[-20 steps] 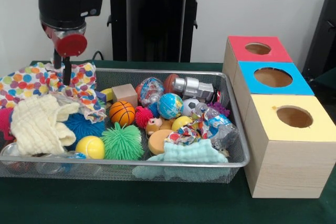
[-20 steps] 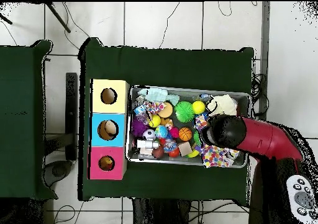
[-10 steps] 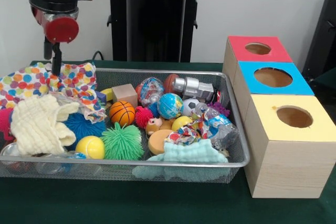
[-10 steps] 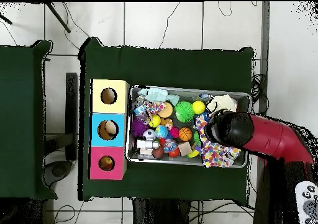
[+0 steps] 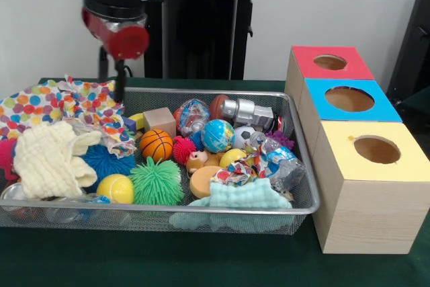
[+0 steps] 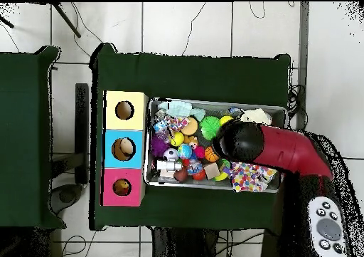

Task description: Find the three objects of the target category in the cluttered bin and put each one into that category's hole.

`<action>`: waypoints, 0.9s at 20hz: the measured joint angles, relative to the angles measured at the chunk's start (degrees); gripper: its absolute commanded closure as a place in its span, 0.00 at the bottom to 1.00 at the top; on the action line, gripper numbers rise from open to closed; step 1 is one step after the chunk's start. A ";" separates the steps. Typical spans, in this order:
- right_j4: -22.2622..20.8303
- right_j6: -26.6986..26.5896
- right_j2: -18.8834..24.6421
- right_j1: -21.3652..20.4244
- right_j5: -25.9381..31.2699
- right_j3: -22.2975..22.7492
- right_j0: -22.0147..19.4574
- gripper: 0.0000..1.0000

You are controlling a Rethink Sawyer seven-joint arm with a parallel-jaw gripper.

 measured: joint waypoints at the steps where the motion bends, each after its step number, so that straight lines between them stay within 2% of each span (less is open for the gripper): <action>1: 0.94 0.21 -0.07 0.24 -0.22 0.07 0.94 0.00; 5: 4.54 1.15 -0.55 1.72 -2.49 0.50 4.59 0.00; 8: 6.80 2.34 -1.27 4.07 -7.38 1.26 7.25 0.00; 10: 7.28 2.68 -1.55 4.97 -9.15 1.46 7.83 0.00; 11: 8.07 2.96 -2.22 6.83 -12.33 1.72 8.59 0.00; 18: 10.04 2.97 -4.36 12.42 -18.60 1.85 9.13 0.00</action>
